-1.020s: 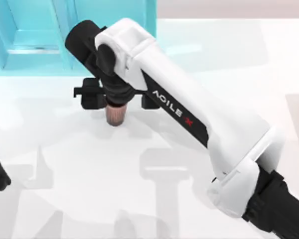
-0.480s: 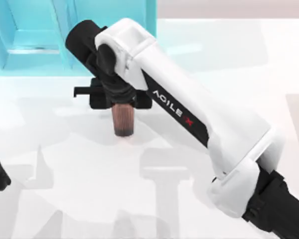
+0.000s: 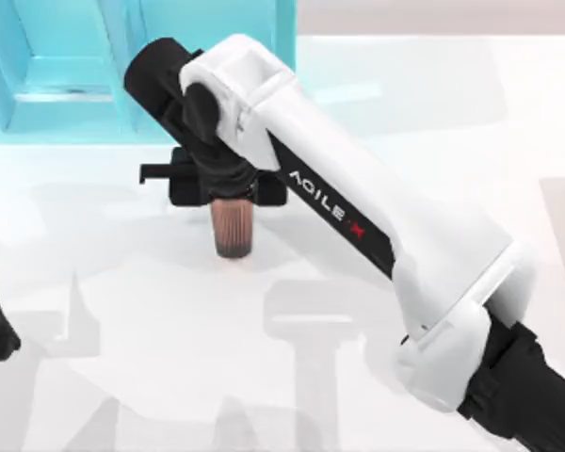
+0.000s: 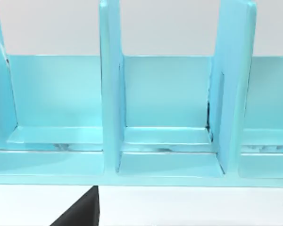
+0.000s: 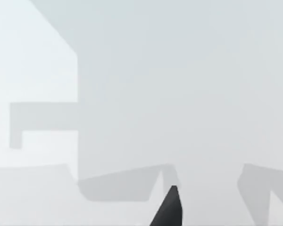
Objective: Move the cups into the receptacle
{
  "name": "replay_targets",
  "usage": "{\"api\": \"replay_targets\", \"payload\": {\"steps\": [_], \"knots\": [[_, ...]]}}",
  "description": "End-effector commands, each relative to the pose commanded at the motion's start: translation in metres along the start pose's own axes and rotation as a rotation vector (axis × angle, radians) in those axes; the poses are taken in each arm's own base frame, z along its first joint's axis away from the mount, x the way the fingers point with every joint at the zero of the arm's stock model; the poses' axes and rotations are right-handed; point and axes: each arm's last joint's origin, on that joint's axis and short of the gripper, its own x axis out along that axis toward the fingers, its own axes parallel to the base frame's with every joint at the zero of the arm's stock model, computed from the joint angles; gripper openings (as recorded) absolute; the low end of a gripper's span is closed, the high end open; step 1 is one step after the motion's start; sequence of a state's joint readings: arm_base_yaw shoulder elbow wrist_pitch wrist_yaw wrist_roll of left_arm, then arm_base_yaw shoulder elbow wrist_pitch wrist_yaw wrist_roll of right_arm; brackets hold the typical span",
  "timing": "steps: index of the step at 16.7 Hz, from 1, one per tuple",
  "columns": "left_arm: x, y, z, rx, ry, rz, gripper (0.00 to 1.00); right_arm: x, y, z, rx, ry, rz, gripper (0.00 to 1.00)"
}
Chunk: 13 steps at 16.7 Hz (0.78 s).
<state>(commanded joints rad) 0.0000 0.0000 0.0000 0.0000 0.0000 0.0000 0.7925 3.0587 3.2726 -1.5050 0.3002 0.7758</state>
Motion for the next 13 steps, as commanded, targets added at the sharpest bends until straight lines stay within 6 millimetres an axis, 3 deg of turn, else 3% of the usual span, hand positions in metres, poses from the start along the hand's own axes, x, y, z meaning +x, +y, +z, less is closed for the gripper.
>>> {"api": "replay_targets", "payload": {"steps": [3,9,13], "knots": [[0.000,0.000,0.000,0.000,0.000,0.000,1.00,-0.001,-0.002,0.004,0.000,0.004,-0.005,0.00],[0.000,0.000,0.000,0.000,0.000,0.000,1.00,-0.024,-0.019,0.027,-0.012,0.015,-0.018,0.00],[0.000,0.000,0.000,0.000,0.000,0.000,1.00,-0.057,-0.044,0.044,0.004,-0.006,0.004,0.00]]}}
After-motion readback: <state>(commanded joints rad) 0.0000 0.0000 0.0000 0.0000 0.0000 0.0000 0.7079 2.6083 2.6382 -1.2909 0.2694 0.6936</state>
